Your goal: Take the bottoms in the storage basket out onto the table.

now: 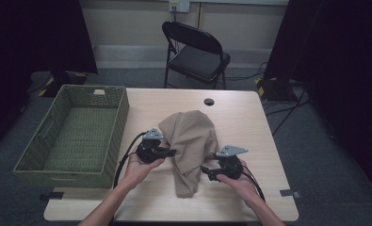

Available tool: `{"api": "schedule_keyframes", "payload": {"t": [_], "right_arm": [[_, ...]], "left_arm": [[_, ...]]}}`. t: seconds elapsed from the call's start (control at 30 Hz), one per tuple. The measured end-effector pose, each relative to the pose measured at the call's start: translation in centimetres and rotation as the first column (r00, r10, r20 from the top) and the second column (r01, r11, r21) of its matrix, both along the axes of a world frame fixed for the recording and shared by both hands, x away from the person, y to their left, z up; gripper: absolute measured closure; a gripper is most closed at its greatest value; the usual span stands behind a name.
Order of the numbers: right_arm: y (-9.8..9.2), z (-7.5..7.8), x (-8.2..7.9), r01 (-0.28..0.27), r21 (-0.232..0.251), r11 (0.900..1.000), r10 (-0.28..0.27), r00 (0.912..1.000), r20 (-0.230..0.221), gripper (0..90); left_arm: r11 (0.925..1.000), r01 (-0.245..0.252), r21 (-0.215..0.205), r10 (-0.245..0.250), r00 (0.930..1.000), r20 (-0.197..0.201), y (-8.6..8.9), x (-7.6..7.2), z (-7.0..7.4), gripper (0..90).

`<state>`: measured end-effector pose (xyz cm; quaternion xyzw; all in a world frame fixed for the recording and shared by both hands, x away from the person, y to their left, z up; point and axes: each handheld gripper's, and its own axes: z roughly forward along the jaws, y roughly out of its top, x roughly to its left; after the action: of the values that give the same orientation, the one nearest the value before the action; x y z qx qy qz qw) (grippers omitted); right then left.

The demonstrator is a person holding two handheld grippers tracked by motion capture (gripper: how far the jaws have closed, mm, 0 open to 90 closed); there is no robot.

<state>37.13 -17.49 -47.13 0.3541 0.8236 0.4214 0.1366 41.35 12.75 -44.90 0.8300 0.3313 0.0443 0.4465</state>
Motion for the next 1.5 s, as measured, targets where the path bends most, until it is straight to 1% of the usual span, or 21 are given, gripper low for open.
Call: {"api": "schedule_keyframes", "payload": {"t": [0.13,0.23,0.3,0.33,0.37,0.47,0.5,0.57,0.6,0.63,0.67,0.73,0.8,0.83,0.93,1.03,1.17,1.27,1.33,1.43,1.5], "right_arm": [[-0.2,0.8,-1.3,-0.039,0.038,0.999,0.038,0.9988,0.031,28.8],[0.7,0.4,-1.7,-0.093,0.045,0.995,0.093,0.9956,0.0,29.3],[1.8,-0.2,-2.1,-0.124,0.013,0.992,0.123,0.9923,0.01,28.0],[2.1,-0.4,-2.2,-0.128,0.006,0.992,0.128,0.9917,0.009,26.8],[2.6,-0.7,-2.2,-0.129,0.002,0.992,0.129,0.9916,0.012,25.1],[3.6,-1.3,-1.9,-0.119,-0.054,0.991,0.121,0.9921,0.034,22.8],[3.7,-1.5,-1.7,-0.118,-0.069,0.991,0.121,0.9918,0.041,26.5],[3.5,-1.5,-1.4,-0.127,-0.089,0.988,0.132,0.9897,0.056,49.0],[3.2,-1.4,-1.2,-0.115,-0.081,0.99,0.12,0.9912,0.056,58.0],[2.9,-1.3,-1.1,-0.103,-0.08,0.991,0.107,0.9926,0.056,68.9],[2.5,-1.1,-1.0,-0.078,-0.091,0.993,0.083,0.9948,0.058,73.9],[1.2,-0.7,-0.4,-0.013,-0.054,0.998,0.016,0.9985,0.053,80.4],[0.1,-0.4,0.2,0.028,-0.029,0.999,-0.027,0.9986,0.045,83.5],[-0.5,-0.4,0.5,0.051,-0.028,0.998,-0.05,0.9978,0.044,83.7],[-2.4,-0.9,1.7,0.112,-0.078,0.991,-0.11,0.9932,0.038,83.8],[-3.3,-1.6,2.3,0.122,-0.094,0.988,-0.122,0.9925,0.01,80.2],[-3.5,-0.3,1.6,0.126,-0.039,0.991,-0.125,0.9916,0.031,65.0],[-3.5,1.5,0.0,0.071,0.045,0.996,-0.073,0.9962,0.047,60.4],[-3.2,1.8,-0.9,0.017,0.067,0.998,-0.02,0.9988,0.045,63.7],[-1.5,1.4,-1.8,-0.093,0.05,0.994,0.092,0.9956,0.017,68.9],[-0.4,0.6,-1.7,-0.138,0.017,0.99,0.138,0.9904,-0.011,70.7]], "left_arm": [[0.9997,-0.02,-0.016,0.02,0.9994,-0.029,0.0,0.6,-0.8,86.1],[0.9988,-0.018,-0.046,0.017,0.9994,-0.03,-0.3,0.5,-0.5,86.0],[0.9986,-0.005,-0.053,0.004,0.9999,-0.016,-0.7,0.3,-0.1,86.1],[0.9974,0.005,-0.072,-0.006,1.0,-0.007,-0.8,0.1,0.1,86.3],[0.9961,0.008,-0.088,-0.009,0.9999,-0.008,-0.9,0.1,0.2,86.4],[0.9919,0.016,-0.126,-0.018,0.9997,-0.014,-1.2,0.0,0.4,86.5],[0.9908,0.017,-0.134,-0.019,0.9998,-0.011,-1.2,0.0,0.5,86.4],[0.9896,0.009,-0.144,-0.009,1.0,-0.002,-1.1,0.0,0.7,86.1],[0.9887,0.004,-0.15,-0.004,1.0,-0.003,-0.9,0.0,0.8,85.1],[0.9873,-0.003,-0.159,0.001,0.9999,-0.011,-0.7,0.0,0.9,80.0],[0.9863,-0.028,-0.163,0.026,0.9996,-0.014,-0.5,0.1,1.0,71.4],[0.9836,-0.06,-0.17,0.06,0.9982,-0.006,0.0,0.2,1.2,55.4],[0.9831,-0.076,-0.166,0.077,0.9971,-0.005,0.3,0.3,1.4,53.9],[0.9843,-0.078,-0.158,0.078,0.997,-0.006,0.5,0.3,1.4,53.7],[0.9856,-0.078,-0.15,0.078,0.9969,-0.008,0.7,0.4,1.3,55.2],[0.9904,-0.072,-0.118,0.072,0.9974,-0.002,0.6,0.4,1.1,57.1],[0.9936,-0.057,-0.098,0.057,0.9984,-0.006,0.6,0.4,0.8,60.1],[0.9939,-0.06,-0.092,0.06,0.9982,-0.008,0.7,0.5,0.8,60.6],[0.9936,-0.067,-0.091,0.067,0.9977,-0.009,0.8,0.5,0.8,60.6],[0.9927,-0.075,-0.094,0.075,0.9971,-0.012,0.9,0.5,0.8,60.4],[0.9928,-0.077,-0.092,0.076,0.997,-0.011,0.9,0.5,0.8,59.6]]}}
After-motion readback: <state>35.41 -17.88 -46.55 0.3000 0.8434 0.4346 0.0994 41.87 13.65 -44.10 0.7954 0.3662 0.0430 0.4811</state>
